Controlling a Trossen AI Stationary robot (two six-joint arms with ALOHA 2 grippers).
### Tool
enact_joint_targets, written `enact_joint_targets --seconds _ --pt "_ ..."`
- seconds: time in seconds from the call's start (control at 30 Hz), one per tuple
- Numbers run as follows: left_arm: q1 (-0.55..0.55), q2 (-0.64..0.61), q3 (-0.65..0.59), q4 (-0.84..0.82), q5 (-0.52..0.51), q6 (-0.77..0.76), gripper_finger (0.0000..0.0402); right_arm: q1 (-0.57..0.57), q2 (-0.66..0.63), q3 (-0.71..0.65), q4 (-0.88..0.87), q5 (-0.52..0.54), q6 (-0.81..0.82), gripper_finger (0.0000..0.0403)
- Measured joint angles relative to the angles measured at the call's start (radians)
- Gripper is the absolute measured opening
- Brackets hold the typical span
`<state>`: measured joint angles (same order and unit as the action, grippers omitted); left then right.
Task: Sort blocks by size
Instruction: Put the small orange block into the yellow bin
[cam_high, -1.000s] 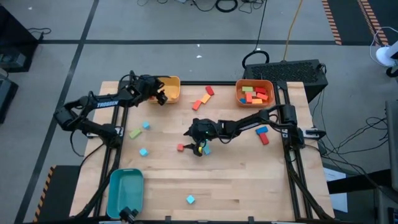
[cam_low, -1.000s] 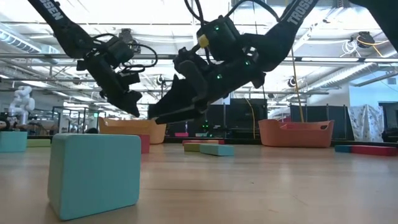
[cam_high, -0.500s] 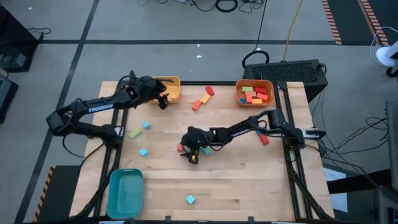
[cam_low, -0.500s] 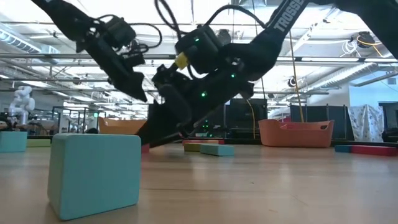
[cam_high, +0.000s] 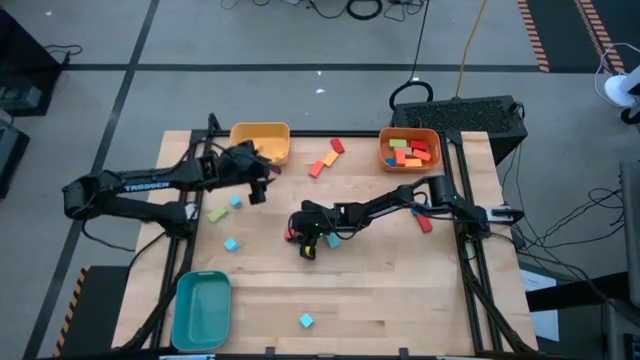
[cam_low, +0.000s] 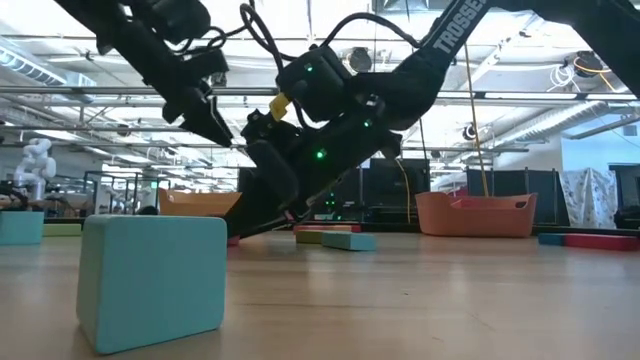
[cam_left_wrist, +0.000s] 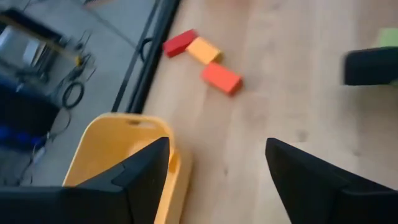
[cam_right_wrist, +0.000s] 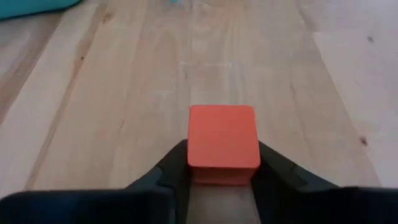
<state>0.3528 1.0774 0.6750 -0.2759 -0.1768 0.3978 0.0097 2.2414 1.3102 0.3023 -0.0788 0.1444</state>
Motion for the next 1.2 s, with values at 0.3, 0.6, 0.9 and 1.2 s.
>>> enact_joint_targets --seconds 0.3,0.6,0.9,1.2 --pt "-0.141 0.003 0.000 -0.078 0.052 0.125 0.0227 -0.031 -0.023 -0.005 -0.015 -0.148 0.053 0.0109" --pt "-0.251 0.004 -0.001 -0.101 0.061 0.159 0.0226 -0.119 -0.042 -0.005 0.202 -0.383 0.233 0.0109" --pt "-0.323 0.004 -0.001 -0.112 0.072 0.246 0.0226 -0.168 -0.044 -0.004 0.314 -0.480 0.327 0.0109" --pt "-0.342 0.004 -0.001 -0.113 0.097 0.247 0.0226 -0.177 -0.044 -0.004 0.367 -0.493 0.359 0.0109"
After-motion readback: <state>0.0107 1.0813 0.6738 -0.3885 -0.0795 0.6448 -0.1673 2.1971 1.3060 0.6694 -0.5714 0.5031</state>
